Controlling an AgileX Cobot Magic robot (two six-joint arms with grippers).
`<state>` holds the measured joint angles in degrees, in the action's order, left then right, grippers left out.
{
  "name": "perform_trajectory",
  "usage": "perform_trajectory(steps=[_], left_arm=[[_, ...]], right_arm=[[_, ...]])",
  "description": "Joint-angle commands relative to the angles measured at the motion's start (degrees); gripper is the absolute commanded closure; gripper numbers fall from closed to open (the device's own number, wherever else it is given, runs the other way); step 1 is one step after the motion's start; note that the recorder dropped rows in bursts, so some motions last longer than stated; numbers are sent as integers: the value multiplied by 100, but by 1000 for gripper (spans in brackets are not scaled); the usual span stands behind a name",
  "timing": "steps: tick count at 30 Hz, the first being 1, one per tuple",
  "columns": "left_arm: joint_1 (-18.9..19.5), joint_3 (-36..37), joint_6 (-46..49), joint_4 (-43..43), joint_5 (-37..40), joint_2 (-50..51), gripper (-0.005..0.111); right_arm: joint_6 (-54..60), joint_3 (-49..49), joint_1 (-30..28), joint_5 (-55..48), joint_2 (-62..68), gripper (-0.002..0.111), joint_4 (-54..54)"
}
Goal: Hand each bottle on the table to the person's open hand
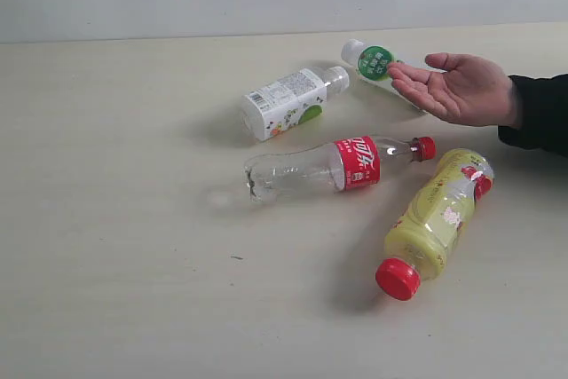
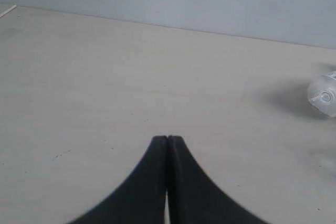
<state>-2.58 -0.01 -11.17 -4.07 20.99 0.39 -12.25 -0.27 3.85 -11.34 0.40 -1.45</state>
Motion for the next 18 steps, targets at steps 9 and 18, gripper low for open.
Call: perform_trajectory(steps=[9,18], left_arm=[[6,1,322,-431,-610,-39,107],[6,1,-1365,55,-2158,-39,107]], right_arm=[[17,27,-35,9,-40,108,-2],[17,27,-35,9,-40,108,-2]])
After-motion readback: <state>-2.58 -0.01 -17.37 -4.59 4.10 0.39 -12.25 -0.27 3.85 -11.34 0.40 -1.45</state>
